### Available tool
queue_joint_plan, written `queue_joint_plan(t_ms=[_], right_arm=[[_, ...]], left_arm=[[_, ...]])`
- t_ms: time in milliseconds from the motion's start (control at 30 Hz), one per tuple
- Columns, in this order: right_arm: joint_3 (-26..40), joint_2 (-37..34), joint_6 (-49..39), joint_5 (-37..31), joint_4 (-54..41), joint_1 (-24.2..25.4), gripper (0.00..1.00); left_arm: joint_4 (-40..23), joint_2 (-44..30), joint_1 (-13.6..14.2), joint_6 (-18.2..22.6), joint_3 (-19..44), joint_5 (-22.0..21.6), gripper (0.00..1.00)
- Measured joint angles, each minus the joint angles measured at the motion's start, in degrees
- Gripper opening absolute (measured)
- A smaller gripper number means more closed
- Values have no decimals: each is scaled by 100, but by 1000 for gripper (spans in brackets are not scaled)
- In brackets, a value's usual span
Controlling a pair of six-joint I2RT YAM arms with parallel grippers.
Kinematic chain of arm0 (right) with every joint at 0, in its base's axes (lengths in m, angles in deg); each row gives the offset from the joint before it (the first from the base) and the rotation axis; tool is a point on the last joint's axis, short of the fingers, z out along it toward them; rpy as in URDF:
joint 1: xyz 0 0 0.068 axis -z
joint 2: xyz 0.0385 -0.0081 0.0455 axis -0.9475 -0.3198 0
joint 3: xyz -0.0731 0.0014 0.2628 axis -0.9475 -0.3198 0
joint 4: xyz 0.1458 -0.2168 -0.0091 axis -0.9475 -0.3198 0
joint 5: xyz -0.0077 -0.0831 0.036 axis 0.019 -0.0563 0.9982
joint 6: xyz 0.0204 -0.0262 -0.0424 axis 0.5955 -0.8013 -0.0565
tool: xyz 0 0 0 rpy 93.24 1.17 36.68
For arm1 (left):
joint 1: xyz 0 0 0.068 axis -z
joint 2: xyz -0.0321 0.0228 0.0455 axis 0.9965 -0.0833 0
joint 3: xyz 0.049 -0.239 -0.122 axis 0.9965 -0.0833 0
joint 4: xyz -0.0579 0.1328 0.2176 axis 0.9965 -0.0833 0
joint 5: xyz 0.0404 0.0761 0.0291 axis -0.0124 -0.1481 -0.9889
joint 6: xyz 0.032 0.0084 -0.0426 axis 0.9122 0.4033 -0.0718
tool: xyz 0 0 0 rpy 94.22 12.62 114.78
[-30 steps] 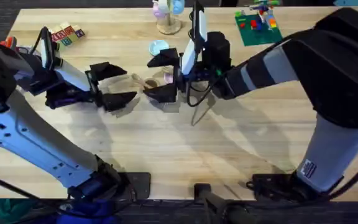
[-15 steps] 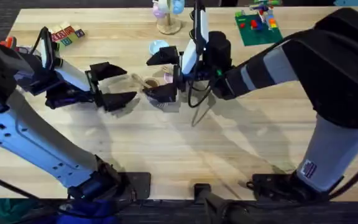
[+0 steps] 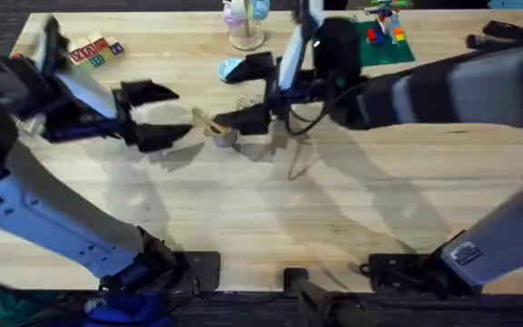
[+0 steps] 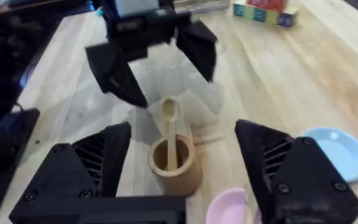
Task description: Pick up a utensil and set it on the pink plate, then put the other utensil in the container.
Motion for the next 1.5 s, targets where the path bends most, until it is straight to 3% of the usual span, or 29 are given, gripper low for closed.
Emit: queue_joint_plan(t_ms=[167, 367, 500, 533, 600, 833, 1033, 1267, 1500], right_arm=[[0, 778, 0, -5, -1045, 352, 995], [1, 1879, 3, -278, -2823, 743, 995], [9, 2556, -3, -548, -3942, 968, 995], [60, 2999, -1, -782, -4676, 1150, 996], [118, 3272, -3, -979, -5172, 1280, 996], [276, 4111, -3, -1796, -6472, 1769, 996], [457, 4648, 1, -2540, -7182, 2212, 995], [616, 5131, 196, -3467, -7794, 2528, 996], [619, 5214, 431, -3969, -7978, 2620, 996]], left_arm=[[-786, 771, -10, -75, 663, -430, 995], [-1223, 1548, -10, -880, 1388, -895, 995], [-1247, 2029, -4, -1956, 1777, -1295, 996], [-1251, 2382, 51, -2980, 2086, -1714, 996], [-1251, 2615, 170, -3695, 2305, -2068, 996], [-1135, 3271, 953, -5937, 2918, -3306, 995], [-1013, 3568, 1502, -7717, 3116, -4087, 996], [-1071, 3608, 2079, -9213, 3141, -4682, 995], [-1085, 3608, 2674, -9830, 3141, -5029, 996]])
